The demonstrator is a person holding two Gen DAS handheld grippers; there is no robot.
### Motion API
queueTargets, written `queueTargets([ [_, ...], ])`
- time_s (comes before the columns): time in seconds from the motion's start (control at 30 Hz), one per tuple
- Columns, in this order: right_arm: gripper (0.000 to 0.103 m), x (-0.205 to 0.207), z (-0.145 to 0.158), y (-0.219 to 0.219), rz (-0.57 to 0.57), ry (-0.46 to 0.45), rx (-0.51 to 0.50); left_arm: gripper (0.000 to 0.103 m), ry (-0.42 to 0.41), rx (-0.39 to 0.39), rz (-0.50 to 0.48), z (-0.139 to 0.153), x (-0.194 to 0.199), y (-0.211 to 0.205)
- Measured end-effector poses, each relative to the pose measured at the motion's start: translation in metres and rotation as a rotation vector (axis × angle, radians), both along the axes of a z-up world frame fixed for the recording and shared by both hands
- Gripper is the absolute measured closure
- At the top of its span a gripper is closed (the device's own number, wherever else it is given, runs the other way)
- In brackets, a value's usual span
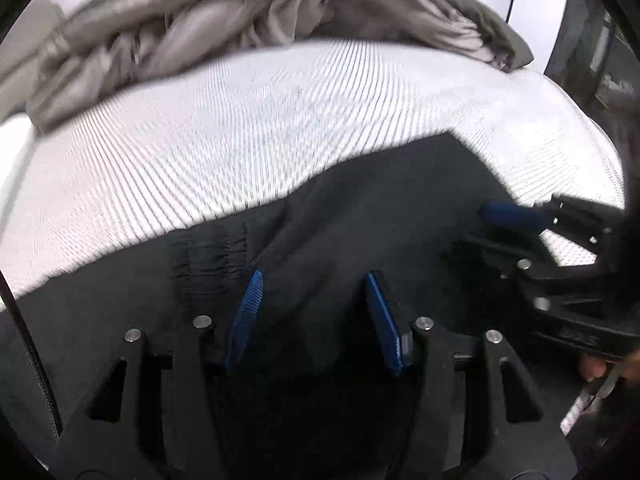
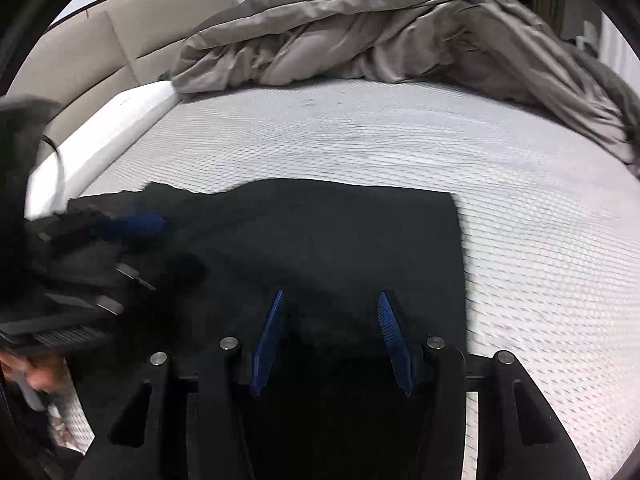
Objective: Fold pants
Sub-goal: 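Press both open grippers on the folded pants near the waistband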
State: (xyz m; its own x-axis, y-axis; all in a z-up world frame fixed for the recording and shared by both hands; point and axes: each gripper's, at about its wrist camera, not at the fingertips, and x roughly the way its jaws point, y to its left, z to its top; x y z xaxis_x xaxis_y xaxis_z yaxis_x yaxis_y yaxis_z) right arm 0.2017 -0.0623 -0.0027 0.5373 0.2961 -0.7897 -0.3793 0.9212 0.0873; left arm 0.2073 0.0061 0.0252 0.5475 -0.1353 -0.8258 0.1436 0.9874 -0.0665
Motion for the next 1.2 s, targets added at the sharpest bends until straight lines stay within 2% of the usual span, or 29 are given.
queueTargets([
  [0.07,0.053,0.008,-0.007,0.014,0.031,0.010,-0.013,0.052,-0.018,-0.038,-0.011,-0.007,0.001,0.006],
  [0.13,0.053,0.011,-0.017,0.024,0.059,0.020,-0.070,0.054,-0.030,-0.089,-0.013,-0.005,-0.001,0.015],
  [0.2,0.054,0.012,-0.020,0.022,0.088,0.017,-0.102,0.068,-0.034,-0.104,-0.016,-0.005,-0.005,0.022],
  [0.23,0.055,0.012,-0.019,0.015,0.075,0.021,-0.128,0.071,-0.032,-0.117,-0.013,-0.005,-0.007,0.028],
  [0.3,0.055,0.012,-0.017,-0.002,-0.011,-0.014,-0.250,0.072,-0.033,-0.162,-0.009,-0.004,-0.012,0.037],
  [0.4,0.054,0.014,-0.015,-0.025,-0.055,0.011,-0.231,0.071,-0.029,-0.115,0.015,-0.002,-0.018,0.043],
  [0.47,0.054,0.013,-0.010,-0.029,-0.051,0.011,-0.237,0.071,-0.041,-0.113,0.027,0.005,-0.020,0.044],
  [0.53,0.054,0.010,0.003,-0.029,-0.055,-0.016,-0.172,0.071,-0.060,-0.119,0.031,0.009,-0.015,0.042],
  [0.6,0.054,0.016,0.010,-0.014,-0.038,-0.041,-0.113,0.071,-0.063,-0.106,0.042,0.007,-0.007,0.035],
  [0.67,0.054,0.024,0.006,0.011,-0.016,-0.057,-0.122,0.071,-0.068,-0.083,0.055,0.007,0.003,0.030],
  [0.73,0.054,0.033,-0.003,0.030,0.001,-0.037,-0.135,0.071,-0.066,-0.009,0.052,0.001,0.010,0.021],
  [0.77,0.054,0.038,-0.011,0.040,0.019,-0.012,-0.131,0.071,-0.065,-0.003,0.056,-0.002,0.012,0.021],
  [0.83,0.055,0.044,-0.022,0.050,0.038,0.000,-0.177,0.071,-0.061,-0.040,0.056,-0.006,0.011,0.026],
  [0.9,0.055,0.043,-0.024,0.042,0.052,-0.008,-0.213,0.071,-0.056,-0.044,0.044,-0.005,0.007,0.031],
  [0.97,0.055,0.048,-0.020,0.015,-0.063,-0.025,-0.288,0.071,-0.053,-0.060,0.045,-0.006,0.005,0.037],
  [1.03,0.054,0.054,-0.018,-0.010,-0.162,-0.019,-0.294,0.071,-0.039,-0.095,0.053,-0.001,0.003,0.041],
  [1.07,0.054,0.056,-0.015,-0.021,-0.198,-0.018,-0.264,0.071,-0.045,-0.112,0.059,0.002,0.001,0.042],
  [1.13,0.055,0.054,-0.008,-0.028,-0.202,-0.010,-0.195,0.071,-0.060,-0.185,0.059,0.012,0.001,0.043],
  [1.2,0.055,0.051,0.001,-0.014,-0.191,-0.060,-0.203,0.071,-0.082,-0.200,0.065,0.016,0.006,0.038],
])
